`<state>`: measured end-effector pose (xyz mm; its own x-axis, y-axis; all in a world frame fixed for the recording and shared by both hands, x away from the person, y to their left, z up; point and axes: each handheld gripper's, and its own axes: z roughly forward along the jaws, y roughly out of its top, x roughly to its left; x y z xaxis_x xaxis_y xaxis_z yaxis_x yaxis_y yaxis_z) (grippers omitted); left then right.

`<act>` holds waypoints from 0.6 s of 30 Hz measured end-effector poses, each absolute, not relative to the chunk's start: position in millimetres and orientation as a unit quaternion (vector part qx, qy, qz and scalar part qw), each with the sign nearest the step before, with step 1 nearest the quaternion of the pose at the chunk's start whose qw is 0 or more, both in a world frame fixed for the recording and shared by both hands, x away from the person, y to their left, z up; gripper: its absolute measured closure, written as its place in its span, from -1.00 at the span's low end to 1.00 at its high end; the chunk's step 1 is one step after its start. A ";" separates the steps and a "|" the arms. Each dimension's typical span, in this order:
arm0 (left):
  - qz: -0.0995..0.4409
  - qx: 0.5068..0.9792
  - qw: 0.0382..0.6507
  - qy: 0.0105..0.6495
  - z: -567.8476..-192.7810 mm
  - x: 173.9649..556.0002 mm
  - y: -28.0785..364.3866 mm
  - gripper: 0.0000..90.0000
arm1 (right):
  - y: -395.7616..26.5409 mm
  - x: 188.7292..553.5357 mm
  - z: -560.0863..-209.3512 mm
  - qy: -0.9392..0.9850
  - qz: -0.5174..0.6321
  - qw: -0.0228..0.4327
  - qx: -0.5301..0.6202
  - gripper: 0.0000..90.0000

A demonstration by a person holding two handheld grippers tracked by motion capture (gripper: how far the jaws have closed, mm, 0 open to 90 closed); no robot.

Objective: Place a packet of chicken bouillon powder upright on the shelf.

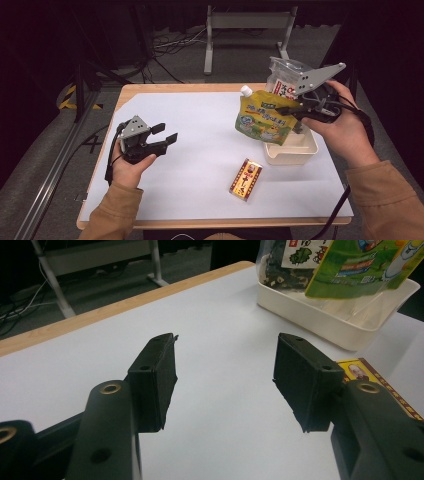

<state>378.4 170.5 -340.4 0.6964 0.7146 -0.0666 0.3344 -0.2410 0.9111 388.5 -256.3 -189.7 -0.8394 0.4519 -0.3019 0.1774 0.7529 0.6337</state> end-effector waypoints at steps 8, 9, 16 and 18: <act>0.181 0.773 0.500 0.347 -343.0 382.3 173.2 -0.07 | -269.2 393.7 -186.1 0.910 0.293 0.229 0.181 0.93; 0.181 0.773 0.500 0.347 -343.0 382.3 173.2 -0.08 | -269.2 393.7 -186.1 0.910 0.293 0.229 0.181 0.93; 0.179 0.775 0.496 0.350 -345.1 384.5 174.8 -0.08 | -281.7 399.5 -184.4 0.912 0.283 0.235 0.180 0.93; 0.179 0.776 0.494 0.349 -345.4 385.3 175.1 -0.09 | -285.0 401.2 -184.4 0.913 0.280 0.237 0.181 0.93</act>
